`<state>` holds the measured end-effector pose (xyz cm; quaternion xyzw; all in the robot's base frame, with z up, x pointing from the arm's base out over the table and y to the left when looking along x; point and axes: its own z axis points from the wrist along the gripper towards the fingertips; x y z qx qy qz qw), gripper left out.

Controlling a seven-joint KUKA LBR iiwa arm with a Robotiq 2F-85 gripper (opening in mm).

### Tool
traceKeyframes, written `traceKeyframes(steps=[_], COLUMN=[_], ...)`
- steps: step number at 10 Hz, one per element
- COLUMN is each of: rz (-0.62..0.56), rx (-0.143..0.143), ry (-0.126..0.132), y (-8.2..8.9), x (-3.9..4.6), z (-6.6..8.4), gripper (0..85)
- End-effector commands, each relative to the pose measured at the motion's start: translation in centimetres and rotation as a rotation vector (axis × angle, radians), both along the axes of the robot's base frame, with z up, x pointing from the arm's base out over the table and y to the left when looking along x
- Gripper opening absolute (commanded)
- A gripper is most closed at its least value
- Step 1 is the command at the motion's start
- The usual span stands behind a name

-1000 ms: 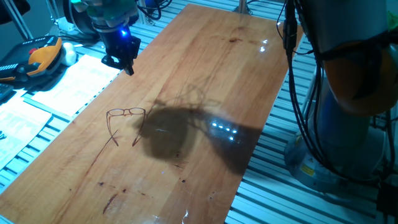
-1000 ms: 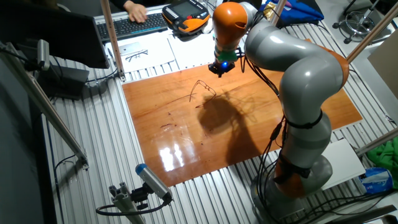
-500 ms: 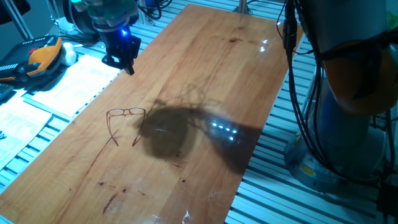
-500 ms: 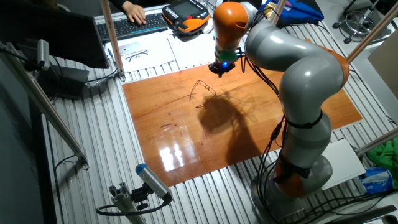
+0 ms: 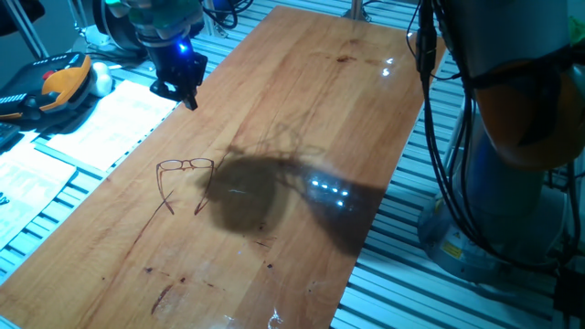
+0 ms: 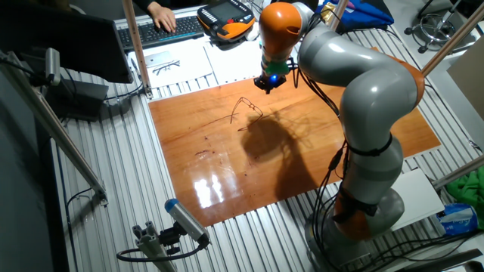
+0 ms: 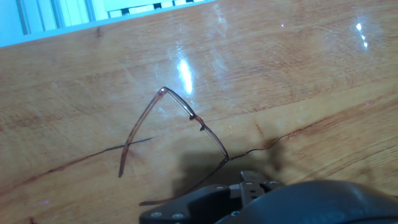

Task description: Unfold the leg of the glasses (with one hand)

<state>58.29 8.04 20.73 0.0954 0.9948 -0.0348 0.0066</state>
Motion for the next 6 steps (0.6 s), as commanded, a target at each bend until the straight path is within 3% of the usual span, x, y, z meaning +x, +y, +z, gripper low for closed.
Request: traceKeyframes(steps=[1, 6], rz=[0.0, 0.0], rx=[0.0, -0.003], ry=[0.0, 0.0], y=[-0.02, -0.13], x=[0.05, 0.09], z=[0.04, 0.0], gripper=[0.0, 0.0])
